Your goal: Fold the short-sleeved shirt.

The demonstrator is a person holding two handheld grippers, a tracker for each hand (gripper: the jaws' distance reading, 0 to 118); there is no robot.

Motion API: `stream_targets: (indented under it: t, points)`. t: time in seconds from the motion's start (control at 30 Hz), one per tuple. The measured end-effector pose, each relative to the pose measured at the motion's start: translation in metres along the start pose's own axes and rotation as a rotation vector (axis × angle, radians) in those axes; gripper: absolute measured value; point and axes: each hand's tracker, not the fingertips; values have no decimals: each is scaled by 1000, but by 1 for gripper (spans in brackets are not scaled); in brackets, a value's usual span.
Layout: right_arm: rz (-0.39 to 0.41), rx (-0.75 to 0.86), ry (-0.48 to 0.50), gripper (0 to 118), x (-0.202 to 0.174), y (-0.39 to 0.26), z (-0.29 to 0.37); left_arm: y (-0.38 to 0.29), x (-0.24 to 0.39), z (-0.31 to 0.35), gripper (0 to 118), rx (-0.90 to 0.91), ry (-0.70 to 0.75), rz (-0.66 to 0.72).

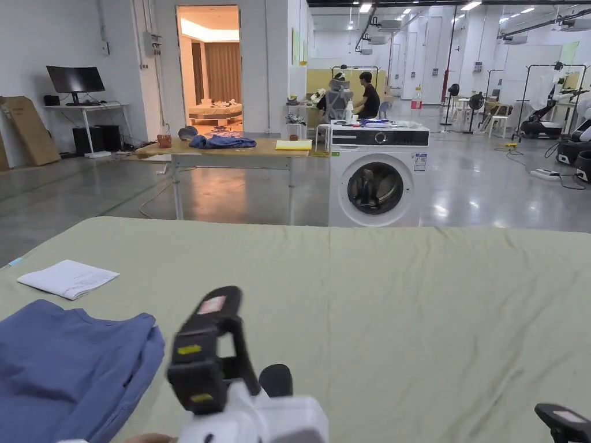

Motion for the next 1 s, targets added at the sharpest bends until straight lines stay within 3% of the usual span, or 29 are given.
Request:
stream_targets:
  t: [0.1, 0.13, 0.2, 0.27, 0.3, 0.33, 0.43, 0.53, 1.0]
  points:
    - [359, 57, 143, 117, -46, 0, 4, -2, -38, -8, 110, -82, -57, 478]
    - [552, 96, 168, 117, -63, -3, 8, -7, -46, -10, 110, -90, -68, 619]
    - [1024, 214, 184, 118, -91, -23, 19, -22, -57, -11, 110, -71, -57, 896]
    - [1445, 390, 138, 118, -99, -56, 26, -37, -58, -4, 110, -66, -4, 1138]
    - [1576, 465, 106, 118, -97, -67, 29, -41, -55, -1, 110, -86, 29, 1200]
    - [1635, 506, 92, 118, -94, -73, 31, -46, -53, 3, 110, -82, 37, 1212]
    - [1598, 419, 162, 118, -87, -79, 31, -45, -46, 7, 110, -88, 60, 1099]
    - [1564, 347, 162, 118, -83, -75, 28, -42, -45, 7, 110, -63, 7, 984]
    - [1532, 345, 129, 118, -85, -69, 32, -37, -44, 8, 110, -79, -41, 999]
